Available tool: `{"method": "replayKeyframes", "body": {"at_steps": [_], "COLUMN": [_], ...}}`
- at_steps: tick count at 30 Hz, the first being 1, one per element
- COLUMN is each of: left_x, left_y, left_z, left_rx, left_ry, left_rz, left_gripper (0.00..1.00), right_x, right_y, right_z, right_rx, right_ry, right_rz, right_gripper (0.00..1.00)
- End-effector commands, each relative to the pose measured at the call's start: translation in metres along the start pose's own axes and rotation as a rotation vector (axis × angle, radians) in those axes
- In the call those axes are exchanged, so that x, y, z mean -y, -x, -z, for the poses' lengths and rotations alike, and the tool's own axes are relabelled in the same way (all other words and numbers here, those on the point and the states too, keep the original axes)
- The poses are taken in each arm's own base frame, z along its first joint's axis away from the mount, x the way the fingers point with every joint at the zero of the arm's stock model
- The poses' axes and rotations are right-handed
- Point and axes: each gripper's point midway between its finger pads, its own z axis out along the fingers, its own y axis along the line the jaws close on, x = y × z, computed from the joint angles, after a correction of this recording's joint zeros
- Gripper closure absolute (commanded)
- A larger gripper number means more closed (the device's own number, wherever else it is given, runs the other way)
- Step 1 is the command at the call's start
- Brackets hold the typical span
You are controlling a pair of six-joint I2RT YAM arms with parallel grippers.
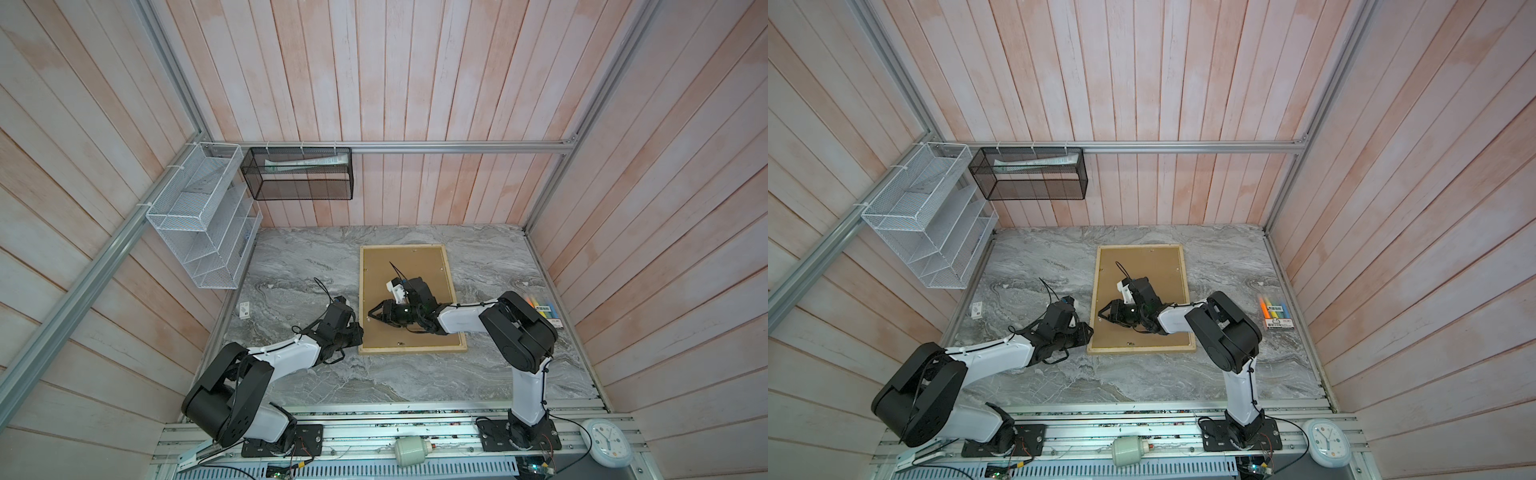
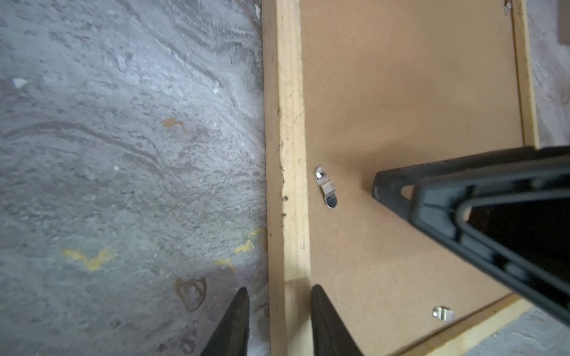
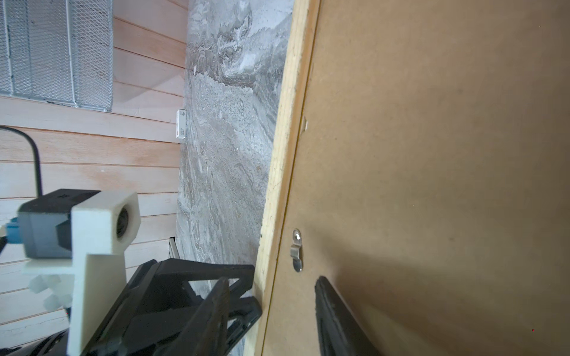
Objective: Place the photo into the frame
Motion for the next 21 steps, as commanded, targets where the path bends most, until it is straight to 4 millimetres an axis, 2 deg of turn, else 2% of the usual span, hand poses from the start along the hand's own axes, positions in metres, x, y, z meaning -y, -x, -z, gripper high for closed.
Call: {"method": "replayKeyframes", "body": {"at_steps": [1, 6, 14, 21], "left_x": [0.006, 0.004, -0.021, -0.019], "left_y": [0.007, 0.004, -0.010, -0.018], "left_z": [-0.003, -0.011, -0.021, -0.026], "left_rx": [0.005, -0.024, -0.104, -0.132], "left_ry": [0.003, 0.033, 0.189, 0.171], "left_rz": [-0.012, -0.019, -0.022, -0.028], "left_gripper": [0.65, 0.68, 0.78, 0.80], "right_x": [0.002, 0.004, 0.014, 0.021], "right_y": [-0.005, -0.007, -0.010, -0.021], "right_z": [-0.009, -0.013, -0.021, -0.028], "right_rx": [-0.030, -0.046, -0.061, -0.102], "right_ry": [-0.020, -0.035, -0.061, -0.076], "right_rz": [-0.012, -0.026, -0.078, -0.125], "right_gripper": [0.54, 0.56, 0.57, 0.57]}}
